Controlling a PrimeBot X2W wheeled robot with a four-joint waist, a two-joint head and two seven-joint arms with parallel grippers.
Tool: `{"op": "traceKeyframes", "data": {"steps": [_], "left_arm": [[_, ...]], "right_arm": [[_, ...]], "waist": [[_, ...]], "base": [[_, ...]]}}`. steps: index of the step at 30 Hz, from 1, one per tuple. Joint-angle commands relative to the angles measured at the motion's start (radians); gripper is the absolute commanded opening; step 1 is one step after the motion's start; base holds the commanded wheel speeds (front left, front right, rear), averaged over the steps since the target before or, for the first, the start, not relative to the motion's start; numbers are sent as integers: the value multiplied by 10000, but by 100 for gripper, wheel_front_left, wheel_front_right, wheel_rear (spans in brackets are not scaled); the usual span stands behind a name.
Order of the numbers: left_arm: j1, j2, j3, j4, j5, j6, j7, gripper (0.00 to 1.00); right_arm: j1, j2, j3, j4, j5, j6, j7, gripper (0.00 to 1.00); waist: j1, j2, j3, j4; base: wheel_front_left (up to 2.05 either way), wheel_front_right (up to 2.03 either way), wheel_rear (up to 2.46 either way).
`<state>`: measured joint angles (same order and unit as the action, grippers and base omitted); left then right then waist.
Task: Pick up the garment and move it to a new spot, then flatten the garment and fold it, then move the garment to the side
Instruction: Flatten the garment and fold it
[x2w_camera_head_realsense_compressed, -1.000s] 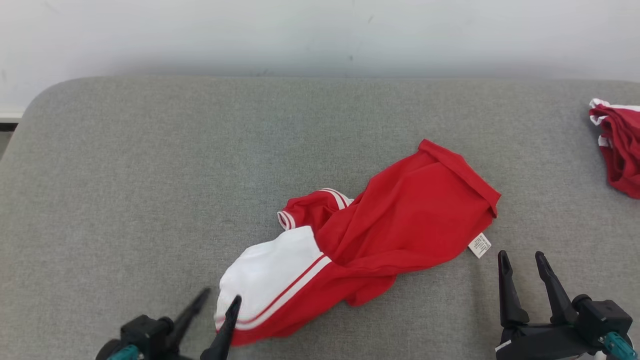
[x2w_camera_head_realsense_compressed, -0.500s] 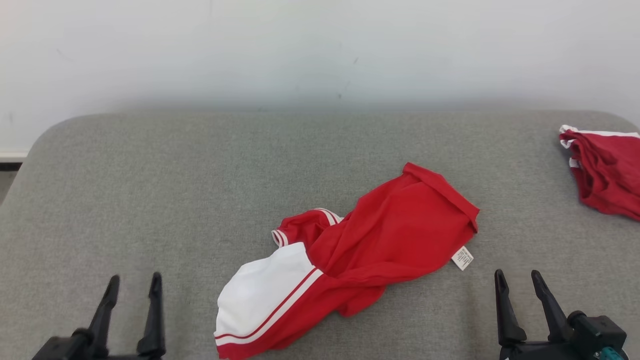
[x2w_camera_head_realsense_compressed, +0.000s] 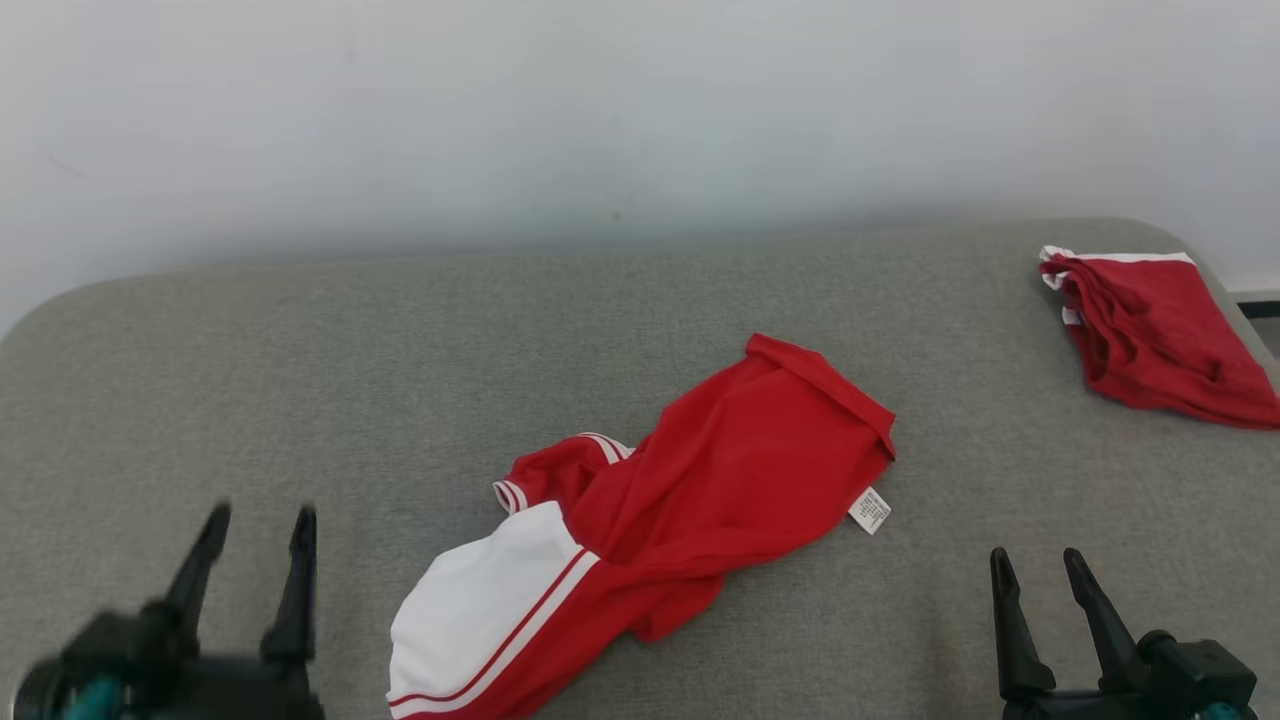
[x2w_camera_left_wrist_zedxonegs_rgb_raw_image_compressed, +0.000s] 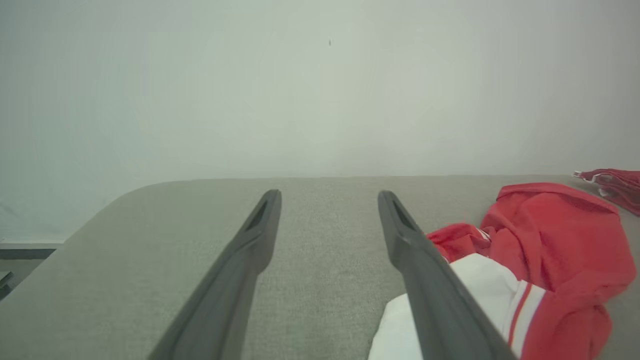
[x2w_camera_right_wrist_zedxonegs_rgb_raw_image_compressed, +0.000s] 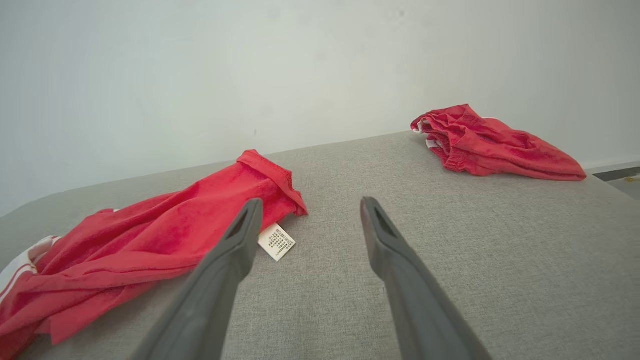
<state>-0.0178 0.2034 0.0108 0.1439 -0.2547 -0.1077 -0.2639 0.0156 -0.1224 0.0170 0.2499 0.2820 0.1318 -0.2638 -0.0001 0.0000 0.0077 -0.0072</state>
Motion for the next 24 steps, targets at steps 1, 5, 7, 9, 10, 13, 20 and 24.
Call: {"op": "traceKeyframes", "data": {"steps": [1,5,7,9,10,13,20,24], "left_arm": [[-594,231,-159,116,-26,-70,28,100],[-2730,1091,-1584,898,-1001,-220,1256,100],[-3677,1639,-2314,960,-1685,-199,1672,100],[-4374,2101,-3077,1050,-2294,-208,2147,100],[-4714,2320,-3371,1133,-2628,-208,2395,100],[-5648,2954,-4279,1362,-3531,-208,3114,100],[-6757,3728,-6104,2164,-4877,-214,4305,100],[-6902,3907,-6795,2885,-5440,-213,4665,100]], "right_arm": [[-146,-55,20,-26,45,-25,-5,100],[-402,-6,61,-14,47,-25,-7,100],[-518,44,78,-12,59,-25,-5,100],[-619,81,70,-10,85,-25,-7,100],[-695,103,89,-4,98,-25,-7,100],[-857,202,97,10,101,-25,-7,100],[-1200,344,96,26,155,-25,-7,100],[-1331,397,91,32,169,-25,-7,100]], "waist": [[1,0,161,-201],[1,0,600,-690],[1,0,835,-920],[1,0,1070,-1162],[1,0,1193,-1287],[1,0,1495,-1616],[1,0,2049,-2242],[1,0,2282,-2491]], "base": [[0,0,0],[0,0,0],[0,0,0],[0,0,0],[0,0,0],[0,0,0],[0,0,0],[0,0,0]]}}
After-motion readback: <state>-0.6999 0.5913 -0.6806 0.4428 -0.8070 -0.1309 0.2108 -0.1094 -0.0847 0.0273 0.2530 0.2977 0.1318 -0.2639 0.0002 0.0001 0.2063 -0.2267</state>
